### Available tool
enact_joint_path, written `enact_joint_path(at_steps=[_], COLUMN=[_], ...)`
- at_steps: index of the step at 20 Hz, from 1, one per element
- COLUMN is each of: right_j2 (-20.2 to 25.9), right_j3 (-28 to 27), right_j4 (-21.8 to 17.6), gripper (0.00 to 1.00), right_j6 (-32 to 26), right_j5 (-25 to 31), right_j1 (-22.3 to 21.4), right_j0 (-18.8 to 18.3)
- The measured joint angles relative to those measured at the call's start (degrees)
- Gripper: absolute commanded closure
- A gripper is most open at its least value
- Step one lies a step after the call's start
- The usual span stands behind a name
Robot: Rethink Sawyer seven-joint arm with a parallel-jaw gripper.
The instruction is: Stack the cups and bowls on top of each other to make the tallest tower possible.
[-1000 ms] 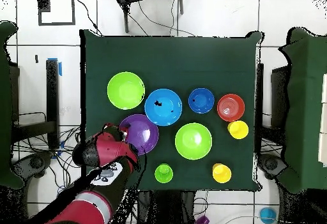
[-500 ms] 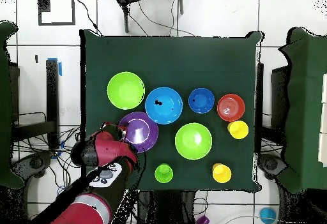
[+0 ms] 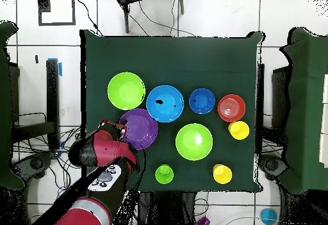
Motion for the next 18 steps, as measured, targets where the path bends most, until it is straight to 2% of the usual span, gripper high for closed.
enact_joint_path(at_steps=[18], right_j2=[-0.1], right_j3=[0.0], right_j4=[0.0], gripper=[1.0], right_j6=[0.0], right_j5=[0.4], right_j1=[-1.0], right_j0=[0.0])
